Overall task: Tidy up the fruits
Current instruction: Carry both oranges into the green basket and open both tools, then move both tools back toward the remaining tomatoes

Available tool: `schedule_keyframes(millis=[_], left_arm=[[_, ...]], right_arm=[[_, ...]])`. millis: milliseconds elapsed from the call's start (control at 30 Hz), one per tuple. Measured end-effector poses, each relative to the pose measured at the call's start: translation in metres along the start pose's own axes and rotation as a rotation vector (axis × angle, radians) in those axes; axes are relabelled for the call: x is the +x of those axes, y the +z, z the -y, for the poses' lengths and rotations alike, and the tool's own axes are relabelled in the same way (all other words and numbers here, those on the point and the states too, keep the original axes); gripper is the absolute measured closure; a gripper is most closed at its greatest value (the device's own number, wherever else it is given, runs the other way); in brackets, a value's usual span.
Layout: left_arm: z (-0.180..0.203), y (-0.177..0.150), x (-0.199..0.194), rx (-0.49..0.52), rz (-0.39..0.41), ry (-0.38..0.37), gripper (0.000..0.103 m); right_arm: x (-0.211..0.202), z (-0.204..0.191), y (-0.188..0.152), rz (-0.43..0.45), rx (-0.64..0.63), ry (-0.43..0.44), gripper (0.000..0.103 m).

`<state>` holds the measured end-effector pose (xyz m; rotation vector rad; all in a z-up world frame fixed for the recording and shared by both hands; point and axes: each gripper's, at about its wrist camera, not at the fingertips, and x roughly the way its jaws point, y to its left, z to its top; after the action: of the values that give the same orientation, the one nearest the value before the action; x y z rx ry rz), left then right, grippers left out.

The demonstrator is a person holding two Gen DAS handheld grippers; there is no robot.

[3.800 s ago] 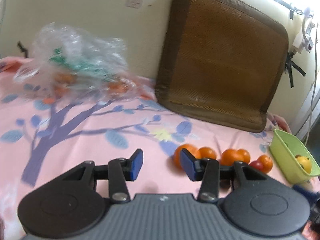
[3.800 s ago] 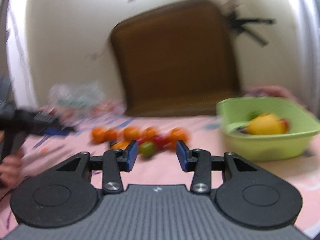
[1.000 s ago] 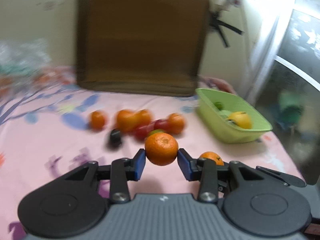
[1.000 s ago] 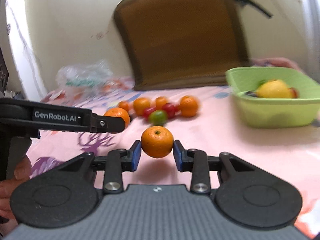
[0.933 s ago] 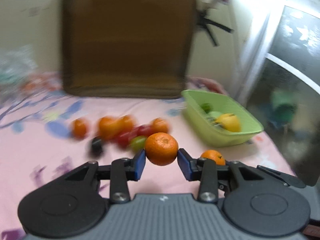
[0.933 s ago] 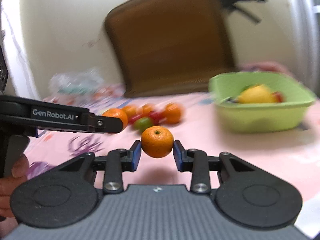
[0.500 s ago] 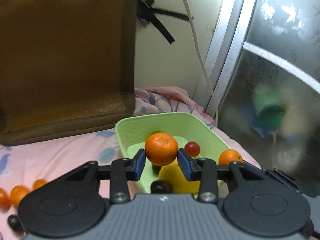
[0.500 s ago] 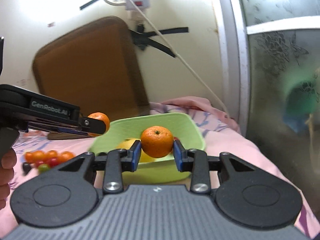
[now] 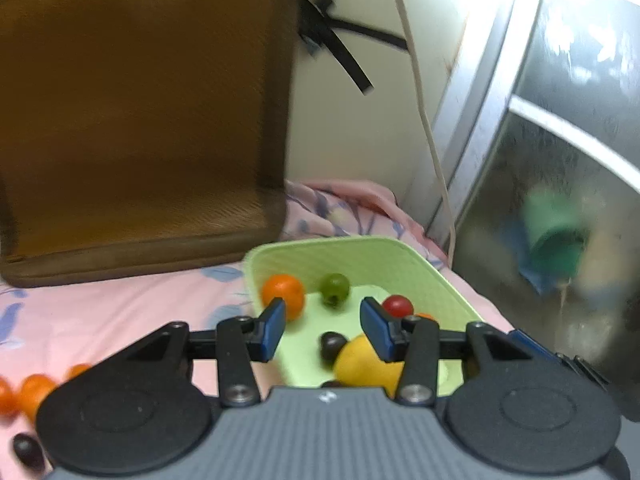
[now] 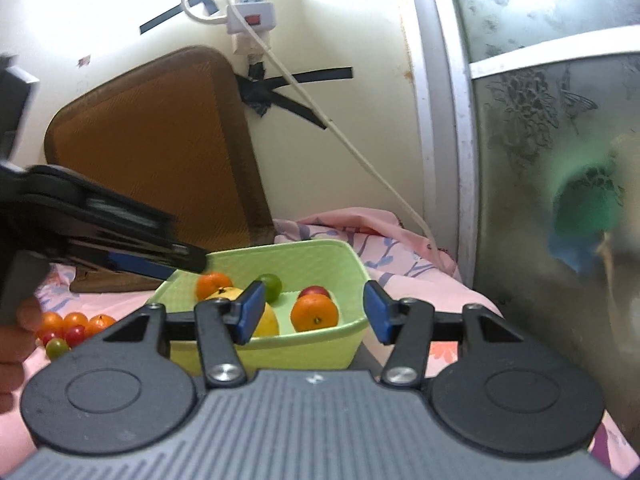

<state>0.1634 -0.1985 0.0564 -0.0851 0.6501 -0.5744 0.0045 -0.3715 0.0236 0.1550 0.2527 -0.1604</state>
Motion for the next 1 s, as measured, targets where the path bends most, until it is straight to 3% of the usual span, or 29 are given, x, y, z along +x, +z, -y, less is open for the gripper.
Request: schedule_keyframes(millis=[100,300,567,833,1000], left_arm=[[-0.021,-0.008,-0.032,-0.007,0.045,0.044,0.061],[-0.064,-0.039,-0.078,0.031,0.060,0.288,0.061],[-0.124,-0.068,-0.114,-0.047,0.054,0.476,0.057],[-0.165,-0.094,-0.126,-0.135,0.045,0.537,0.057],[-0.180,-0.106,-0.128,-0.188,0.036,0.499,0.058]], right_arm=[[-0.006,0.002,0.000,0.022,0.020,-0.017,0.047],[-0.010,-0.001,-0.003,0.028,0.040,-0.039,0.047],[-0.032,-0.040,-0.013,-0.010,0.034,0.032,0.047],[-0.039,-0.104,-0.020,-0.121,-0.010,0.215,0.048],[-0.029,-0.140,-0.025,-0.182,-0.070,0.311,0.059]])
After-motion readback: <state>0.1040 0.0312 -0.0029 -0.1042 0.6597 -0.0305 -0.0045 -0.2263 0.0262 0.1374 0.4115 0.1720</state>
